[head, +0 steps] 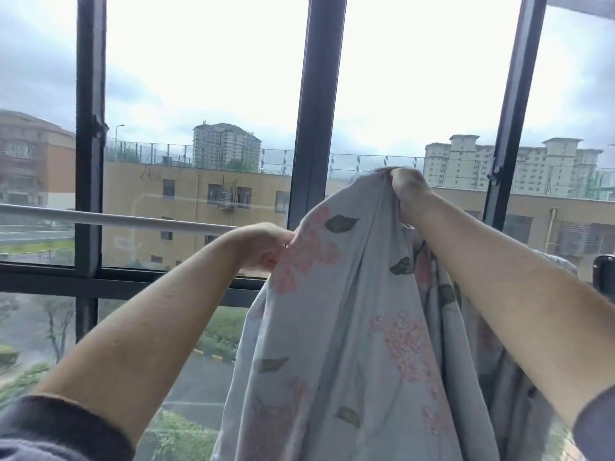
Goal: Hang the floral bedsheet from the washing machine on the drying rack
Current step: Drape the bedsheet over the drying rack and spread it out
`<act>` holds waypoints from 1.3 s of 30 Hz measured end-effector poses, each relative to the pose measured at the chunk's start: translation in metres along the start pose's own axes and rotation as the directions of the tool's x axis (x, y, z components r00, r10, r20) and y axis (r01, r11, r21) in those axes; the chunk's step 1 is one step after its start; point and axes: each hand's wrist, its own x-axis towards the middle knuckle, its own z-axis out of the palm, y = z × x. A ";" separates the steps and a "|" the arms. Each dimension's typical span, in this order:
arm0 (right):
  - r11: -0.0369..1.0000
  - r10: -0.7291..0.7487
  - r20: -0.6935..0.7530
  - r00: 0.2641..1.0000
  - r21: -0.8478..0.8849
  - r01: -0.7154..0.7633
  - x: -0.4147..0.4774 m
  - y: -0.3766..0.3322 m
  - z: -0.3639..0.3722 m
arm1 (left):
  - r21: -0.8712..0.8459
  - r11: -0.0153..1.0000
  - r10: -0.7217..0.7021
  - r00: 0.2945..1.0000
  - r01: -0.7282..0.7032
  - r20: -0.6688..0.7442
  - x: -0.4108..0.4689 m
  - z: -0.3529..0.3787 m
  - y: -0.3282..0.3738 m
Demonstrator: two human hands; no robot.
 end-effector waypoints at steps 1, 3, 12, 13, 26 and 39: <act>0.999 -0.020 0.016 1.000 0.050 0.019 0.000 -0.001 0.001 | 0.110 0.992 -0.079 0.990 0.067 0.113 -0.002 0.003 -0.011; 0.994 -0.061 0.042 0.997 0.094 0.057 0.002 -0.006 0.004 | 0.252 0.962 -0.156 0.968 0.104 0.196 -0.001 0.014 -0.020; 0.958 -0.187 0.154 0.970 0.248 0.145 -0.003 -0.014 -0.006 | -0.232 0.934 0.178 0.917 -0.271 -0.357 0.001 0.014 0.049; 0.957 -0.188 0.149 0.971 0.251 0.147 -0.002 -0.014 -0.008 | -0.130 0.971 0.146 0.932 -0.198 -0.332 -0.001 0.009 0.051; 0.929 -0.218 0.106 0.970 0.326 0.173 0.009 -0.019 -0.021 | 0.236 0.951 0.293 0.829 -0.200 -0.477 0.013 0.025 0.033; 0.807 -0.282 0.207 0.937 -0.476 0.349 0.012 0.010 0.008 | -0.313 0.889 0.007 0.694 -0.334 -0.720 0.007 -0.070 0.059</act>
